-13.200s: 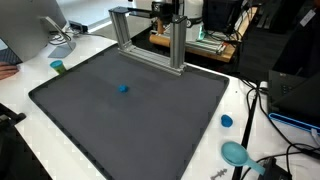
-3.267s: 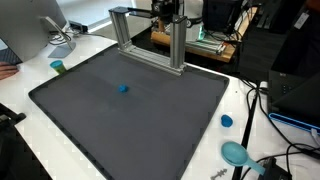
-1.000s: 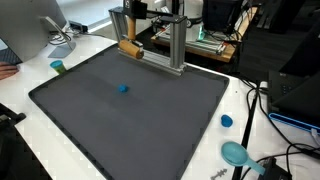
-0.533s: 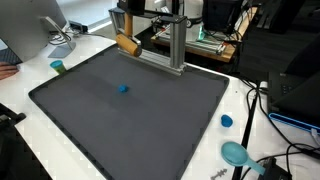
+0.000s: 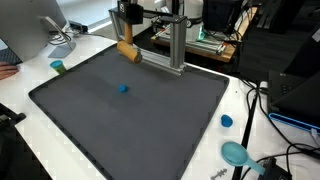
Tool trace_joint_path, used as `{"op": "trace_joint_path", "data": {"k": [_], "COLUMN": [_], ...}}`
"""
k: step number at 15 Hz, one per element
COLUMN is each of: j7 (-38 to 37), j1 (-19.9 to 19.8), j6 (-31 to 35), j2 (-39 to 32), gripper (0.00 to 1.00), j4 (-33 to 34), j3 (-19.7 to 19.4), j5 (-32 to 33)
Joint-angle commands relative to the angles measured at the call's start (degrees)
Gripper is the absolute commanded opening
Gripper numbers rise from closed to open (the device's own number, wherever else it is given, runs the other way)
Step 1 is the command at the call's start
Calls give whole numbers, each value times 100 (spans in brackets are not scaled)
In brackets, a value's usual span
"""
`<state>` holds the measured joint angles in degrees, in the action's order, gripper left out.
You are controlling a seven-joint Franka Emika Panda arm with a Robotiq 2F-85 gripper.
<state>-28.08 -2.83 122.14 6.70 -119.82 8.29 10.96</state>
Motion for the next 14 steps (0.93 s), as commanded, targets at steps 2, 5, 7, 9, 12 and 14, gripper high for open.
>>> {"op": "trace_joint_path", "data": {"k": [2, 5, 7, 9, 12, 14], "j7": [1246, 2349, 2743, 2468, 2469, 2500], "j1": [-14, -32, -48, -26, -25, 26], "j6": [188, 284, 74, 202, 94, 416], "j2": [-330, -547, -723, -623, -758, -758], "gripper": [22, 22, 22, 47, 47, 22], "j4": [198, 322, 433, 215, 328, 116], "j3": [-555, -875, -988, -1000, -1020, -973], "j5": [-242, -937, -1343, -1071, -1074, -1183]}}
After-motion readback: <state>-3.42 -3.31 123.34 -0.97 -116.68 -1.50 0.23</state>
